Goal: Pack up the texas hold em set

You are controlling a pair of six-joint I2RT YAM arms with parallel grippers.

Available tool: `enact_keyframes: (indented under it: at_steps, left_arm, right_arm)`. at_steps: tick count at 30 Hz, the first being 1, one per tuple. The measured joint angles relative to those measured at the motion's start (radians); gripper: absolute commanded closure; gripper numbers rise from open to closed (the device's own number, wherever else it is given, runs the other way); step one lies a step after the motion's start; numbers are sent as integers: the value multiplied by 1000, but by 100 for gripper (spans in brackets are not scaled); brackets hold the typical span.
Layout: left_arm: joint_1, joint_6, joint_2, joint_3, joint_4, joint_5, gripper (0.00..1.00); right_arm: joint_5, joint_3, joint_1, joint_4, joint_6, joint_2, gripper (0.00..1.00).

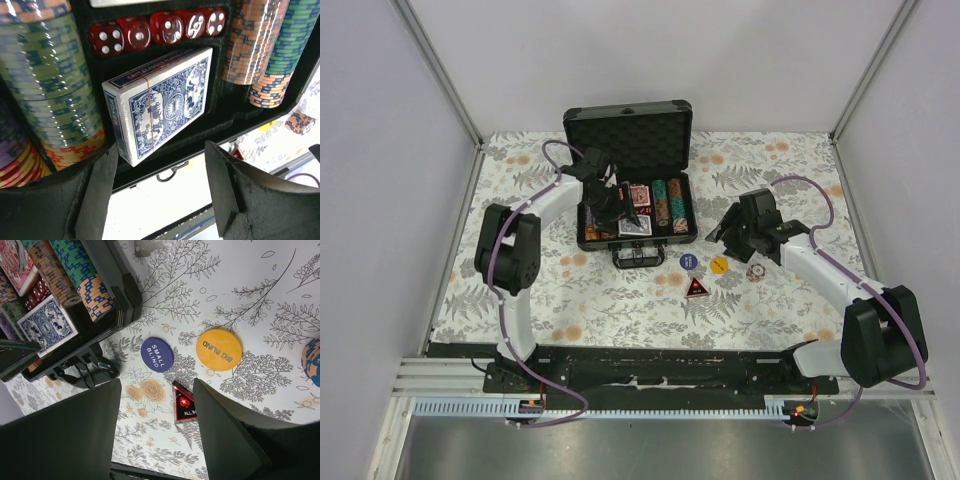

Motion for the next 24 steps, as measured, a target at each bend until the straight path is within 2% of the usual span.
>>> enact_keyframes:
  at_steps: [6, 13, 18, 24]
  left_arm:
    - [-3, 1, -17, 18, -8, -76, 25]
    - [-8, 19, -40, 26, -26, -165, 47]
    - [-11, 26, -32, 27, -33, -178, 67]
    - [-25, 32, 16, 28, -34, -154, 78]
  right_arm:
    - [0, 0, 0, 0, -10, 0, 32]
    - [-12, 0, 0, 10, -14, 11, 34]
    - [-25, -2, 0, 14, -13, 29, 37]
    - [-26, -3, 0, 16, -13, 32, 40]
